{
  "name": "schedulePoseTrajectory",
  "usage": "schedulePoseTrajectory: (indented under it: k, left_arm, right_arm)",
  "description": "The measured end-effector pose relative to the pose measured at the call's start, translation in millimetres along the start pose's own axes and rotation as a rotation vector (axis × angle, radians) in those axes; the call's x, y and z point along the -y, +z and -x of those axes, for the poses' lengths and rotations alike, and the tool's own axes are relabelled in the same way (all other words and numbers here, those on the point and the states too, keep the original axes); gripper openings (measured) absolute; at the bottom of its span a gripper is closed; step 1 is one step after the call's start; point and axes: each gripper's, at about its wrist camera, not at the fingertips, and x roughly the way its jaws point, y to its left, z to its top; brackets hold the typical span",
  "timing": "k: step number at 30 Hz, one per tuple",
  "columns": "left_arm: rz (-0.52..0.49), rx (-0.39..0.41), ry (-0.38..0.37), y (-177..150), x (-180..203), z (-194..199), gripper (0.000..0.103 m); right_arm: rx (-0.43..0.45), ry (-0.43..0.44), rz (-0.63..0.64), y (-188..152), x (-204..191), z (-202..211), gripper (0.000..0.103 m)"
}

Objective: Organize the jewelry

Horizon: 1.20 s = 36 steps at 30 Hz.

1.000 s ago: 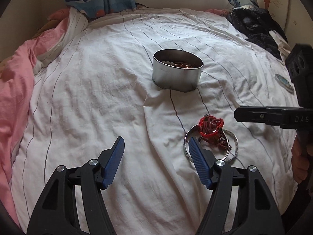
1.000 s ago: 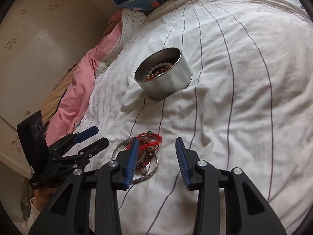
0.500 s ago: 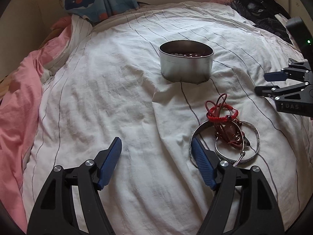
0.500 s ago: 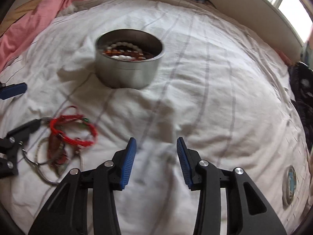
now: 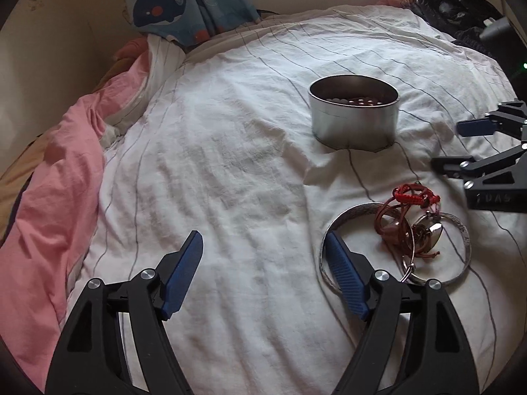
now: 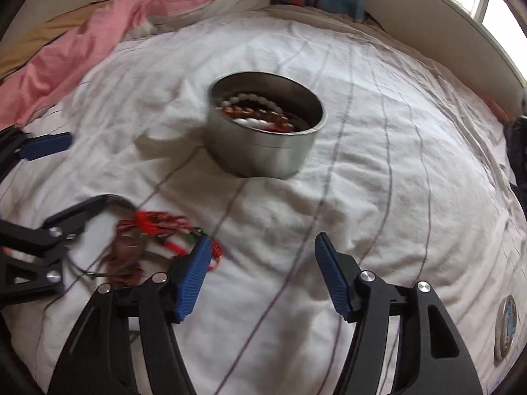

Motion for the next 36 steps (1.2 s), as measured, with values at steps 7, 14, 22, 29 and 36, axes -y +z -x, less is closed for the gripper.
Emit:
schedulePoseTrajectory:
  k: [7,14,22,29,36]
  left_arm:
    - [0.021,0.008,-0.014,3,-5,2,0.075]
    - [0.027,-0.01,-0.018,1,-4,-3,0.077]
    - [0.033,0.036,-0.073,2,-4,8,0.077]
    - [-0.084,0.142,-0.227,18,33,20,0.079]
    - [-0.084,0.043,-0.279,23,45,-7,0.01]
  right_arm:
    - [0.044,-0.096,-0.129,-21,55,26,0.067]
    - [0.094,0.118,0.146,-2,-30,20,0.066]
    - [-0.014,-0.065,-0.079,-9,38,10,0.026]
    - [0.041,0.13,-0.181,-26,51,23,0.055]
    - [0.012,0.17,-0.256,-28,58,15,0.055]
